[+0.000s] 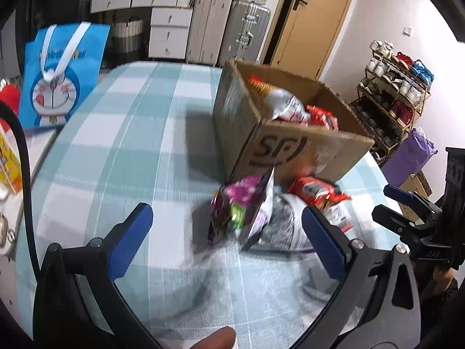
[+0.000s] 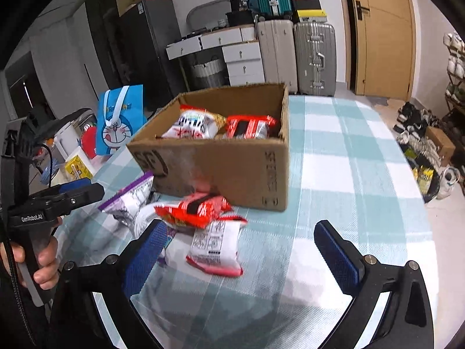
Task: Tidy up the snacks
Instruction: 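Grasp the white-and-red packet with the right gripper while the left gripper grasps the purple-pink bag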
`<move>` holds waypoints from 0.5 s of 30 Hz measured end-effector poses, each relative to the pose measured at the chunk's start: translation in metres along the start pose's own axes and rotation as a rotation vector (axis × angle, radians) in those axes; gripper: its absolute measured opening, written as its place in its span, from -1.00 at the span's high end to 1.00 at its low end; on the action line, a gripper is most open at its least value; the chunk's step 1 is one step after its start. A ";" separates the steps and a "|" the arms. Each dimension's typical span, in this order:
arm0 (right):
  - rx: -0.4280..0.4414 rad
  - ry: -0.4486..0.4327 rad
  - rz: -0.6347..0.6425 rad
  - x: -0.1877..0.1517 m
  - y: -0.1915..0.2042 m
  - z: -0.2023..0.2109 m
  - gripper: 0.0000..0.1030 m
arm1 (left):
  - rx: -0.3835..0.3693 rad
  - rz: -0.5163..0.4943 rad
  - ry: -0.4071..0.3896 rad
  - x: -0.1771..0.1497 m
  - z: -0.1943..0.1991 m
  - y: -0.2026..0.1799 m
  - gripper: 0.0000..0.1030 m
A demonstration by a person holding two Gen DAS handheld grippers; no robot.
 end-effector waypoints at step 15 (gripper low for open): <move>-0.085 0.099 0.016 -0.031 -0.006 -0.040 -0.99 | 0.001 0.024 0.060 -0.019 -0.019 0.006 -0.98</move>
Point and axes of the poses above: each gripper's, at about its wrist camera, not at the fingertips, and z roughly against the way its jaws point, y to its left, x to its top, the point moved 8 cm from there along -z, roughly the way its jaws point, and after that the axes turned 14 degrees about -z, right-handed, at the moved point
